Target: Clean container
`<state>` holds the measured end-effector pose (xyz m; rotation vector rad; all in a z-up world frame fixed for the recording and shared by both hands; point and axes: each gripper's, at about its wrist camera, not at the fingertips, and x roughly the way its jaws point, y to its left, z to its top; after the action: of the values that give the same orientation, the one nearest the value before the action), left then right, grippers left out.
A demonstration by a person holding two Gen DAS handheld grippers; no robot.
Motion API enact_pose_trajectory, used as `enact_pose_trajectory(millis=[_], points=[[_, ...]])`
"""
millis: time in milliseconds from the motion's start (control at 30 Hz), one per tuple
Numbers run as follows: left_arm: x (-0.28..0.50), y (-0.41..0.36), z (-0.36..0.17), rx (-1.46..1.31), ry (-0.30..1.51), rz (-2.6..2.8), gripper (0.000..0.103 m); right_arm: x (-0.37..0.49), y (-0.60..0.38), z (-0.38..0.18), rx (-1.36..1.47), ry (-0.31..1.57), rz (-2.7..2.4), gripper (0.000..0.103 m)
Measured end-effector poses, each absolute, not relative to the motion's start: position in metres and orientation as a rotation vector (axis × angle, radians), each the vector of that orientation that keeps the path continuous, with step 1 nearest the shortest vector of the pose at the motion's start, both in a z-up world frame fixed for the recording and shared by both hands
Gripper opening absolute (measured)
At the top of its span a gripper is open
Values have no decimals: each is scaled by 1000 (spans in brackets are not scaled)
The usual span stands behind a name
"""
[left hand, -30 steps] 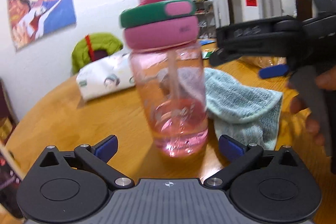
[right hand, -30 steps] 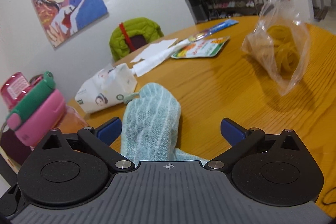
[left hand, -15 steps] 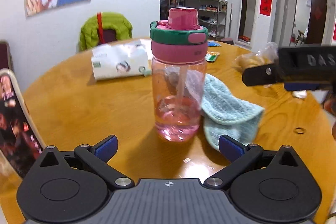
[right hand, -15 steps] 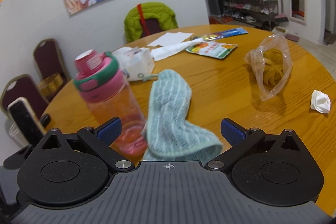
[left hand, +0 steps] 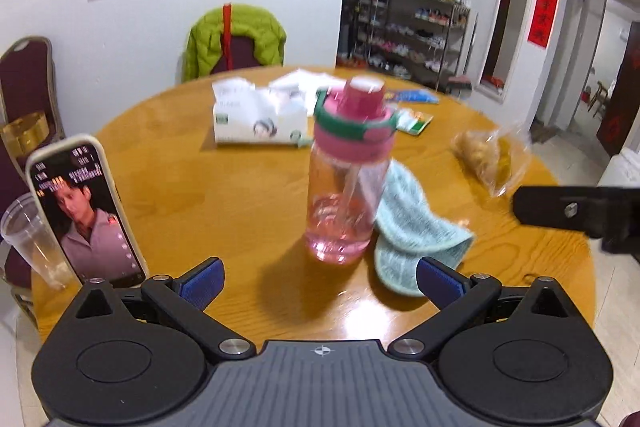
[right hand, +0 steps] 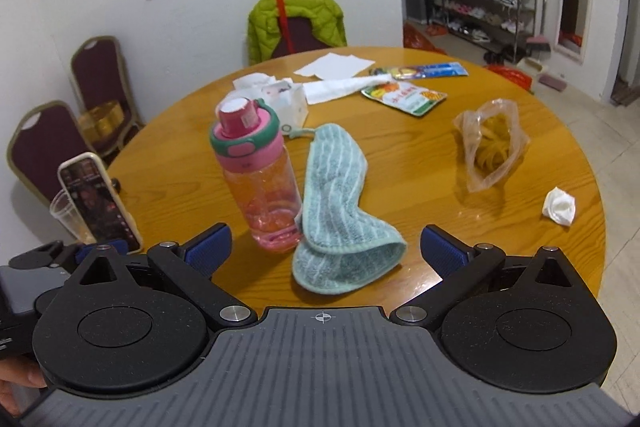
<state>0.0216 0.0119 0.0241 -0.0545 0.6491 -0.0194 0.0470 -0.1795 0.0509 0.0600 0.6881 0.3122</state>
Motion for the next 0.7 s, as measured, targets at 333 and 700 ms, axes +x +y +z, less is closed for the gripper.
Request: enact_pose_trajectory(millis=[333, 700], points=[[-6, -8, 55, 8, 597, -57, 102, 26, -177, 91, 6, 661, 330, 103], [4, -3, 45, -23, 635, -52, 102, 32, -171, 76, -3, 699, 337, 103]])
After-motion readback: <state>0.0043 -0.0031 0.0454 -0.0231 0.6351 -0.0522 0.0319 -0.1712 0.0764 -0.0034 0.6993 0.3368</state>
